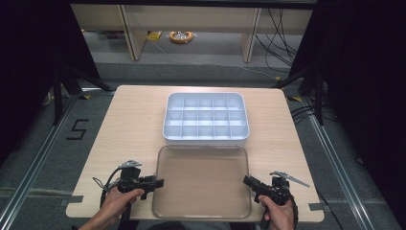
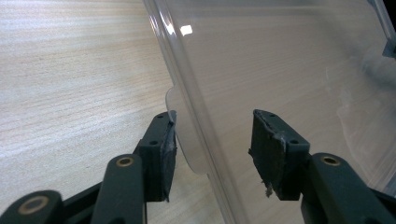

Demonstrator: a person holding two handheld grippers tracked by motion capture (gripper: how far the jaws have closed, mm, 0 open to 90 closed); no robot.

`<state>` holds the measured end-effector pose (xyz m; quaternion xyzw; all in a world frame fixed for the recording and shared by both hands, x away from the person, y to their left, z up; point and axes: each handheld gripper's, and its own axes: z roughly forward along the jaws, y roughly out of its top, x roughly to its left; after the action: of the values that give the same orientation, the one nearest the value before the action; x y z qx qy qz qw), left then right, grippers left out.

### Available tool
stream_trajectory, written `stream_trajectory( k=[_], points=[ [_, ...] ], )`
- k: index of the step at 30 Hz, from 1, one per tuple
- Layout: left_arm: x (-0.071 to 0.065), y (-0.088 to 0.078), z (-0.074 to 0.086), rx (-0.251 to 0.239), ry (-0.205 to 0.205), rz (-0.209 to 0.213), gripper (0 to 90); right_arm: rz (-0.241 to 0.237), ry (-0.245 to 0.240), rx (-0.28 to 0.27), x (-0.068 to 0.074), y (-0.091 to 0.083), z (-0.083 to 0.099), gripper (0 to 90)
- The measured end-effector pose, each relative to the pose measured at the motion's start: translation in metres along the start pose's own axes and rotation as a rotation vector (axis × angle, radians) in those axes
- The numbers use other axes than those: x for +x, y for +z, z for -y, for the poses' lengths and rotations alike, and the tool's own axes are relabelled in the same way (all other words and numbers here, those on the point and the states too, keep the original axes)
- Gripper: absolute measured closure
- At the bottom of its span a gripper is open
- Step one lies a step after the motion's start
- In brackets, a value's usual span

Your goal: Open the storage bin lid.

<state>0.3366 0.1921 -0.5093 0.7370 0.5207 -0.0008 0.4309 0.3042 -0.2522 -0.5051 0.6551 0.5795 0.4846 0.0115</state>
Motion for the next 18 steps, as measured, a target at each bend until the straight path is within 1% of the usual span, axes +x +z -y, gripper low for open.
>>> stream_trajectory(
  k=[1, 2, 3, 4, 5, 6, 7, 8, 9, 10, 11, 12, 13, 14, 15, 16, 17, 18],
  points=[
    [0.0011, 0.0006, -0.0002, -0.002, 0.011, -0.003, 49.9, -0.003, 0.005, -0.008, 0.0004, 0.0004, 0.0003, 67.2],
    [0.0004, 0.0003, 0.0001, 0.005, 0.001, -0.003, 49.8, -0.014, 0.031, 0.012, 0.0020, -0.0001, 0.0005, 67.0],
    [0.0006, 0.0006, 0.0003, 0.008, 0.005, -0.008, 49.2, -0.015, 0.000, 0.008, -0.0014, 0.0035, 0.0002, 66.0],
    [0.0019, -0.0001, 0.0003, 0.024, 0.020, -0.011, 49.2, -0.015, 0.000, 0.008, -0.0014, 0.0035, 0.0002, 66.0],
    [0.0012, 0.0014, 0.0009, 0.015, 0.003, -0.011, 48.9, -0.015, 0.007, 0.010, -0.0007, 0.0034, 0.0003, 65.9],
    [0.0016, 0.0018, 0.0012, 0.020, 0.005, -0.013, 48.6, -0.019, 0.015, 0.012, 0.0000, 0.0031, 0.0004, 65.9],
    [0.0017, 0.0026, 0.0013, 0.019, 0.005, -0.013, 48.4, -0.017, 0.009, 0.007, -0.0002, 0.0033, 0.0003, 65.9],
    [0.0019, 0.0030, 0.0013, 0.023, 0.005, -0.014, 48.3, -0.018, 0.024, 0.010, 0.0008, 0.0029, 0.0002, 65.9],
    [0.0019, 0.0031, 0.0014, 0.024, 0.009, -0.016, 48.3, -0.019, 0.015, 0.008, -0.0002, 0.0037, 0.0000, 65.8],
    [0.0016, 0.0032, 0.0013, 0.024, 0.012, -0.018, 48.4, -0.008, 0.001, -0.001, -0.0013, 0.0052, -0.0001, 65.6],
    [0.0017, 0.0032, 0.0013, 0.025, 0.012, -0.016, 48.4, -0.003, -0.006, 0.014, -0.0030, 0.0062, -0.0007, 65.5],
    [0.0017, 0.0033, 0.0012, 0.025, 0.014, -0.016, 48.4, -0.009, 0.005, 0.016, -0.0022, 0.0056, -0.0003, 65.4],
    [0.0018, 0.0034, 0.0013, 0.023, 0.014, -0.016, 48.5, -0.005, 0.023, 0.023, -0.0005, 0.0048, 0.0001, 65.1],
    [0.0017, 0.0035, 0.0013, 0.022, 0.016, -0.017, 48.5, -0.007, 0.074, 0.054, 0.0026, 0.0046, 0.0003, 64.6],
    [0.0016, 0.0036, 0.0013, 0.021, 0.018, -0.019, 48.5, -0.004, -0.022, 0.015, -0.0042, 0.0088, 0.0003, 64.2],
    [0.0015, 0.0038, 0.0014, 0.020, 0.019, -0.019, 48.5, 0.027, 0.053, 0.061, 0.0022, 0.0062, 0.0002, 63.9],
    [0.0014, 0.0038, 0.0014, 0.020, 0.020, -0.020, 48.5, 0.011, 0.110, 0.081, 0.0054, 0.0050, 0.0007, 63.4],
    [0.0015, 0.0039, 0.0013, 0.020, 0.021, -0.020, 48.5, 0.010, 0.103, 0.076, 0.0045, 0.0057, 0.0006, 63.1]
  ],
)
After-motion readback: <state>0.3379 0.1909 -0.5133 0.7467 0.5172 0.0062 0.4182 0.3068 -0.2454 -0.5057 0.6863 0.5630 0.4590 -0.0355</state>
